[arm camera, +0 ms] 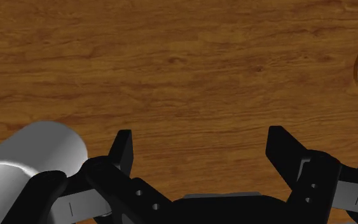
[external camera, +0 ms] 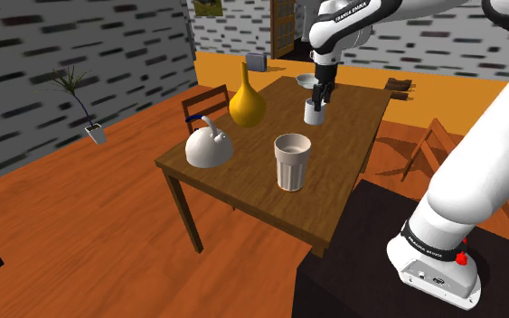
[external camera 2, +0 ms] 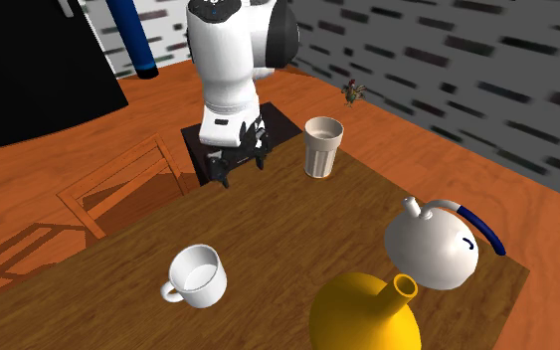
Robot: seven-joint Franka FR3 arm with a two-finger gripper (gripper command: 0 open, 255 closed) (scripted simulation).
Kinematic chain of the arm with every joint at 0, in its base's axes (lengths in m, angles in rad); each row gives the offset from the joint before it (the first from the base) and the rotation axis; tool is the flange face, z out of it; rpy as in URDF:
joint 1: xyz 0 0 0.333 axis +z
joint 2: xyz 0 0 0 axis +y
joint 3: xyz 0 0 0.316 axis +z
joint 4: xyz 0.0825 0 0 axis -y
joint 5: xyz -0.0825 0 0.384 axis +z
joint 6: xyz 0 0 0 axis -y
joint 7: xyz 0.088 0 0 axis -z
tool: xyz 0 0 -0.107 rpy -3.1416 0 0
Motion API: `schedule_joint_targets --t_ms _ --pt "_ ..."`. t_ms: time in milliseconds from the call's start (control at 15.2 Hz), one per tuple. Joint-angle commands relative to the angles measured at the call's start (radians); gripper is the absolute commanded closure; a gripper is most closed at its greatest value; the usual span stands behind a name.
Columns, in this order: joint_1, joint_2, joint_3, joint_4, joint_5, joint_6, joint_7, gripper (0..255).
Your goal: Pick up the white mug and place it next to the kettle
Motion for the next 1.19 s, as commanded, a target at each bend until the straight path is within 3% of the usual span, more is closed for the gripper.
schedule_joint_targets --t_ms 0,726,1122 --pt "-0.008 0.081 -0.018 0.070 0.027 0.020 -0.037 0" --pt "-0.116 0.483 -0.047 0.464 0.201 0.057 -0.220 0" --pt "-0.120 0.515 -0.039 0.428 0.215 0.124 -0.229 0"
